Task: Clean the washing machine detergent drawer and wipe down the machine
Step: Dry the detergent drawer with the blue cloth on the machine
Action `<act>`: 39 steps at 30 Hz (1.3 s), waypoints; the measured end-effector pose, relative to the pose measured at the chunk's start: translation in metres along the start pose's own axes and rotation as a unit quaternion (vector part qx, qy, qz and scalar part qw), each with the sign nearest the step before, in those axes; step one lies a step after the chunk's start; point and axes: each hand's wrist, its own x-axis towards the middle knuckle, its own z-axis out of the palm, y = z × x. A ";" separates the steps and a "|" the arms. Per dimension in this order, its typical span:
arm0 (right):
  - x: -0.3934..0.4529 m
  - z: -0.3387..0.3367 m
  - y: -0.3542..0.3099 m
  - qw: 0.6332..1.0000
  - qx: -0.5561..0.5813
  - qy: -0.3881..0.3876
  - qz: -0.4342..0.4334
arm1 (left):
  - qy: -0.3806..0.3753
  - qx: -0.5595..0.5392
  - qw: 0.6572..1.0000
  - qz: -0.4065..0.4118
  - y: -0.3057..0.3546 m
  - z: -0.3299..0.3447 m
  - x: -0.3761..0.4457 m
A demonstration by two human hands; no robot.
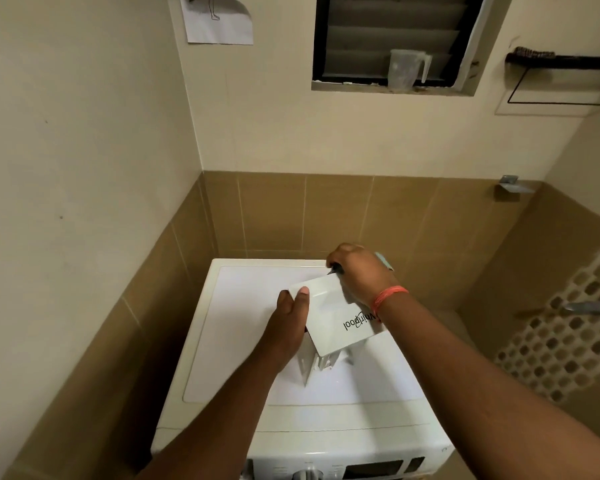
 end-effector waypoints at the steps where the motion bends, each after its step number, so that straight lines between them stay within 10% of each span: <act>1: 0.000 0.000 -0.010 0.999 0.014 -0.014 -0.040 | 0.001 -0.003 1.000 0.005 0.002 0.002 -0.001; 9: -0.009 0.000 -0.034 0.991 0.035 -0.002 -0.126 | 0.010 -0.005 1.000 0.009 0.004 0.003 0.001; 17: -0.043 -0.004 -0.017 0.991 0.051 0.120 0.017 | 0.017 -0.001 1.000 0.020 0.004 0.007 0.003; 26: -0.080 0.000 -0.043 0.999 -0.010 0.038 -0.036 | 0.051 -0.015 0.999 -0.009 0.003 0.008 0.008; 30: -0.097 -0.009 -0.007 0.994 0.010 0.051 0.095 | 0.082 -0.072 0.994 -0.025 -0.001 0.007 0.012; 35: -0.122 0.014 0.005 0.846 0.389 0.137 0.338 | 0.150 -0.175 0.972 -0.052 -0.006 0.014 0.012; 39: -0.136 0.040 -0.008 0.727 0.552 0.133 0.386 | 0.202 -0.404 0.882 -0.135 -0.015 0.016 0.010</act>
